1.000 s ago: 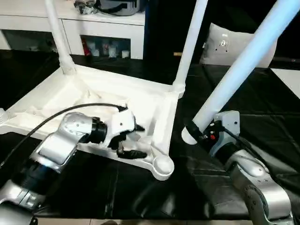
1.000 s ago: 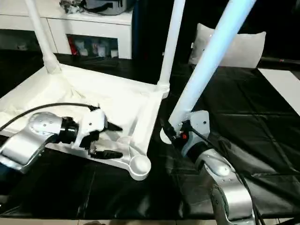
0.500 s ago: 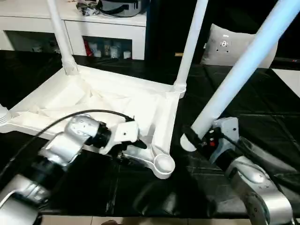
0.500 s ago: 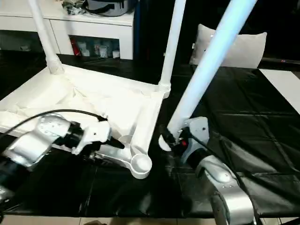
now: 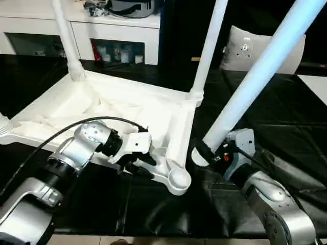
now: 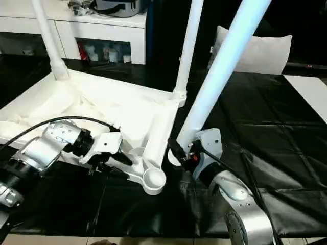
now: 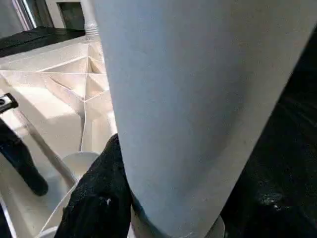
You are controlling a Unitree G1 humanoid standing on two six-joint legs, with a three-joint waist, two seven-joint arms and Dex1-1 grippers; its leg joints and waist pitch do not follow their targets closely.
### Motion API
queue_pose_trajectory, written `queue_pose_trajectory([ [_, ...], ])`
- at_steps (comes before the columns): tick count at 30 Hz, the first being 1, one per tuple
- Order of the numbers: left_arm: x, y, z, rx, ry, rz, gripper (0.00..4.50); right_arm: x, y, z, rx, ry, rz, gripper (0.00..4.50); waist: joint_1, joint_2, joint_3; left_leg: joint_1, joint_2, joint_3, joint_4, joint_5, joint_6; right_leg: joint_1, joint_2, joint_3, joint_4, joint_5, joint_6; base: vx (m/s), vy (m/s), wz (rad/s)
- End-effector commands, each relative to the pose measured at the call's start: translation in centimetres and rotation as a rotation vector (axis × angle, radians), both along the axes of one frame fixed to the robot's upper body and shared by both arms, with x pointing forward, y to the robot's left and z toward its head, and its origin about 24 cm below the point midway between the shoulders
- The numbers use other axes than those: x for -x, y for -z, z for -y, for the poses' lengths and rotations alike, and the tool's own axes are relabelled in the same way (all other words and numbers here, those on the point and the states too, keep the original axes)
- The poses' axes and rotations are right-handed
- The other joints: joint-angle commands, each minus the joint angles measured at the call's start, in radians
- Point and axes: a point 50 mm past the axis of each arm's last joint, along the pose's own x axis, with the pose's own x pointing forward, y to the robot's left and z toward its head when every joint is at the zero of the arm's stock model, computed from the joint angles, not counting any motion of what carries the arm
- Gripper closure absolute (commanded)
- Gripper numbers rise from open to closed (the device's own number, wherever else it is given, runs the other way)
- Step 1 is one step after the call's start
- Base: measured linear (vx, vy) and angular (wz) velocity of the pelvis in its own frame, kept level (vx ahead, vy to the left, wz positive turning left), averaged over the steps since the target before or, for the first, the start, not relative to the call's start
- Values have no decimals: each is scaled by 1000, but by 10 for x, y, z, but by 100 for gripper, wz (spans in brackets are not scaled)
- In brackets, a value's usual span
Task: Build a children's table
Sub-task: Insert table leg to table base
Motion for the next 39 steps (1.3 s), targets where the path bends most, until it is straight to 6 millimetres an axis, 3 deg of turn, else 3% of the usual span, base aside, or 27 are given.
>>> queue_pose_trajectory([
  [1,-3,-3,2,-16,21,26,325,1,-7,2,6,11,32,259,0,17,-54,38,58,-20,-83,-256,-59,10,-79,35,-79,1,-222,0,0,0],
  [16,-4,3,0,-32,34,45,446,1,-7,0,11,-2,33,259,0,13,-48,39,61,-20,-88,-287,-59,5,-83,37,-85,-64,-219,0,0,0],
  [22,-3,5,1,-23,17,30,450,-2,-9,-2,-2,-10,29,259,0,14,-49,39,61,-19,-88,-287,-60,3,-82,37,-85,-62,-218,0,0,0],
  [24,-1,8,0,-25,-27,-5,450,-5,-12,-5,-45,-26,14,259,-2,26,-49,43,60,-21,-89,-298,-65,1,-81,36,-82,-60,-223,0,0,0],
  [25,-1,9,0,-25,-43,-16,450,-5,-14,-7,-62,-33,8,259,-4,20,-48,41,60,-21,-90,-307,-68,2,-81,37,-84,-71,-225,0,0,0],
  [26,-2,11,1,-10,-101,-33,450,-7,-18,-10,-88,-64,4,259,-2,25,-48,42,60,-21,-89,-312,-70,0,-83,38,-85,-84,-225,0,0,0],
  [29,-3,12,5,26,-183,-57,450,-9,-24,-14,-122,-122,3,259,-3,23,-48,40,60,-20,-87,-292,-63,5,-84,38,-84,-76,-234,0,0,0],
  [30,-1,15,10,61,-253,-86,450,-14,-29,-14,-136,-167,-3,259,-1,29,-49,38,60,-20,-86,-282,-62,6,-84,38,-84,-67,-232,0,0,0],
  [35,2,21,13,35,-325,-96,450,-20,-29,-12,-87,-241,-34,259,-13,23,-53,28,53,-17,-76,-186,-27,20,-78,37,-80,53,-244,0,0,0],
  [39,4,22,14,21,-371,-74,450,-26,-25,-10,6,-315,-31,259,-18,21,-51,28,55,-17,-74,-193,-16,21,-78,35,-85,12,-252,0,0,0],
])
